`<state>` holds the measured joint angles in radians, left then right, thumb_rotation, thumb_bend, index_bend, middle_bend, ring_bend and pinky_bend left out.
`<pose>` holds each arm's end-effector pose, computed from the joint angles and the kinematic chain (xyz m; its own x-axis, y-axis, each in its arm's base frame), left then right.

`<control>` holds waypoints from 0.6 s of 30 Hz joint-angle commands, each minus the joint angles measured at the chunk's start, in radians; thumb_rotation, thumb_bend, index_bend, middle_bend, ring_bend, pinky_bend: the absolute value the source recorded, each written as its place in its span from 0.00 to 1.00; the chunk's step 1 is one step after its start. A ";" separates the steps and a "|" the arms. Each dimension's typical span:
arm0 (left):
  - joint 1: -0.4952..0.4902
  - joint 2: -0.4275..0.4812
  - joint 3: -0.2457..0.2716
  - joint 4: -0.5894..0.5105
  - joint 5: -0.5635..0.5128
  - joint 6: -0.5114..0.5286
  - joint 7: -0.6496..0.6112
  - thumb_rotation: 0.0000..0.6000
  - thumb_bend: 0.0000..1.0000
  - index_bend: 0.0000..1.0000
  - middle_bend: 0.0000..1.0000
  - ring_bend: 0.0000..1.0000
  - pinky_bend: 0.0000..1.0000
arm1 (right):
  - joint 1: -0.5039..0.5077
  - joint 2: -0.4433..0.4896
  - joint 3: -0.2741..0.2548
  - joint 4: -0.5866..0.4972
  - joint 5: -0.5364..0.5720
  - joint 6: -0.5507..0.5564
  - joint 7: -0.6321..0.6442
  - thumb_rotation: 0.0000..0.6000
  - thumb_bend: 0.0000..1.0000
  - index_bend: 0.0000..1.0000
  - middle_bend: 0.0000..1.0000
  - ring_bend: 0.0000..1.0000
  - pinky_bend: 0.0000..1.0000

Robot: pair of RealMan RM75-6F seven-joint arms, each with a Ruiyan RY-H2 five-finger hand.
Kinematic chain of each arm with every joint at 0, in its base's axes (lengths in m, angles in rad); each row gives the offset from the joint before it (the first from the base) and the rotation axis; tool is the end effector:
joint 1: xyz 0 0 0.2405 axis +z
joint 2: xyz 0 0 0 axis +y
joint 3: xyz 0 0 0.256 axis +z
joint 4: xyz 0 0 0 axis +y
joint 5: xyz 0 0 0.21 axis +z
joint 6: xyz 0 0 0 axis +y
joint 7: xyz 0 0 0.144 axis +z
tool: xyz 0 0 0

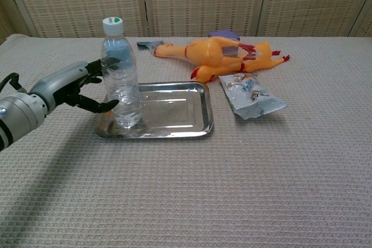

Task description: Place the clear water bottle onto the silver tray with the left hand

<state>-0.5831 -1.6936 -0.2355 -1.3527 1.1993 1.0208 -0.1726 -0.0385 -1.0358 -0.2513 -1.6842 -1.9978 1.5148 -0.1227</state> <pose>-0.1795 0.3268 -0.0367 -0.1205 0.3156 0.9412 0.9792 -0.1183 0.1650 -0.2710 -0.0642 0.1254 0.5022 -0.2680 0.8222 -0.8400 -0.3770 0.3902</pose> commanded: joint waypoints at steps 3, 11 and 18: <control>0.015 0.054 0.031 -0.037 0.043 0.003 -0.007 1.00 0.32 0.00 0.00 0.00 0.04 | -0.002 -0.001 -0.002 0.000 -0.004 0.003 -0.002 1.00 0.00 0.00 0.00 0.00 0.00; 0.128 0.205 0.134 -0.111 0.177 0.160 -0.002 1.00 0.32 0.00 0.00 0.00 0.03 | -0.008 -0.001 -0.011 0.009 -0.030 0.021 -0.004 1.00 0.00 0.00 0.00 0.00 0.00; 0.330 0.405 0.344 -0.157 0.394 0.417 -0.021 1.00 0.33 0.00 0.00 0.00 0.04 | -0.020 0.000 0.001 0.009 -0.017 0.057 0.005 1.00 0.00 0.00 0.00 0.00 0.00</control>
<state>-0.3417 -1.3712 0.0203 -1.4861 1.5011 1.3356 -0.1811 -0.0558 -1.0357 -0.2539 -1.6742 -2.0201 1.5674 -0.1217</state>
